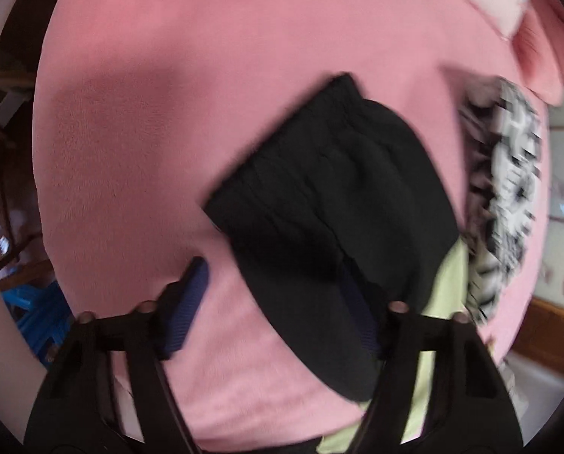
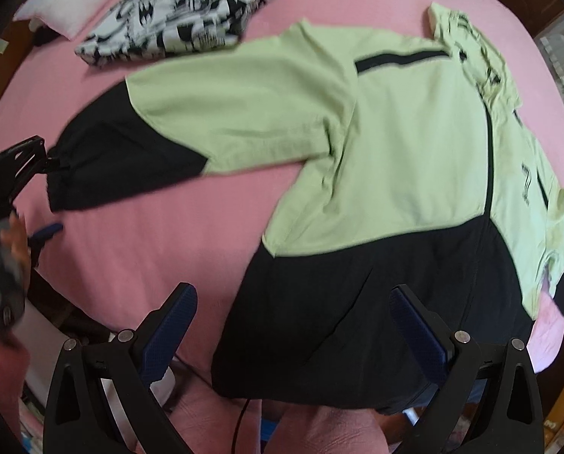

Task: Fold large clothes
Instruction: 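Grasp the black sleeve cuff nearest the left tool with the left tool, then carry the held sleeve across the jacket body with the left tool and release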

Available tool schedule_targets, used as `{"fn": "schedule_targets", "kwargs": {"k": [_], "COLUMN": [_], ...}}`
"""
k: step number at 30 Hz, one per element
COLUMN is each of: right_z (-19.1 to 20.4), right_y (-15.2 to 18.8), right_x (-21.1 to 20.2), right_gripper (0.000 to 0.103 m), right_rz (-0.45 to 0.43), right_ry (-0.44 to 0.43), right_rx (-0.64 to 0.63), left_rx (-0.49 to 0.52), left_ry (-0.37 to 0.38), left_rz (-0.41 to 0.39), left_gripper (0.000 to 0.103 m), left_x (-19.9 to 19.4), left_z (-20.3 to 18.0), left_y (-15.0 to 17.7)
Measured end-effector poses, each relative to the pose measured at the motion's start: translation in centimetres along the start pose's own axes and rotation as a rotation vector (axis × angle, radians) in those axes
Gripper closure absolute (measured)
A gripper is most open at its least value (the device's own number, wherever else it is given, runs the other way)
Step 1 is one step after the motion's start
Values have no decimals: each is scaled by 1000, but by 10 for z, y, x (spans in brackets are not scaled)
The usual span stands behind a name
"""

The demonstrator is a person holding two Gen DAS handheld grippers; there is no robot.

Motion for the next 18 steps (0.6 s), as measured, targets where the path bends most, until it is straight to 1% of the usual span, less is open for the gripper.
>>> {"fn": "schedule_targets", "kwargs": {"k": [2, 4, 5, 6, 7, 8, 9, 11, 13, 17, 18], "right_z": [0, 0, -1, -1, -2, -3, -4, -7, -8, -20, -27], "right_y": [4, 8, 9, 9, 8, 7, 6, 4, 0, -12, -15], "right_x": [5, 8, 9, 10, 10, 10, 9, 6, 3, -8, -11], "right_gripper": [0, 0, 0, 0, 0, 0, 0, 0, 0, 2, 2], "right_rz": [17, 31, 35, 38, 40, 37, 31, 14, -3, -46, -54], "right_ry": [-13, -11, -5, -4, -6, -7, -7, -5, -7, -30, -1], "right_rx": [18, 15, 11, 9, 7, 6, 6, -2, -19, -54, -61], "left_rx": [-59, -84, -86, -83, -77, -62, -46, -14, 4, 45, 65], "left_ry": [11, 18, 17, 16, 13, 11, 5, 4, 22, 117, 133], "left_rz": [-10, -26, -42, -57, -78, -96, -113, -146, -185, -290, -315], "left_gripper": [46, 48, 56, 71, 77, 86, 91, 94, 95, 95, 95], "left_x": [14, 20, 23, 24, 23, 22, 21, 15, 7, -25, -34], "left_z": [4, 5, 3, 2, 1, -2, -5, -12, -17, -26, -31], "left_y": [-5, -7, -8, -8, -7, -5, -2, 4, 9, 31, 38]}}
Point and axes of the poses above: each gripper's, at about its wrist camera, not at the fingertips, and x roughly the way its jaws point, z to its left, y to its underside, the point moved 3 cm from there along x, roughly the way its jaws point, and after that the axes turned 4 degrees about -y, right-handed, at the moved point
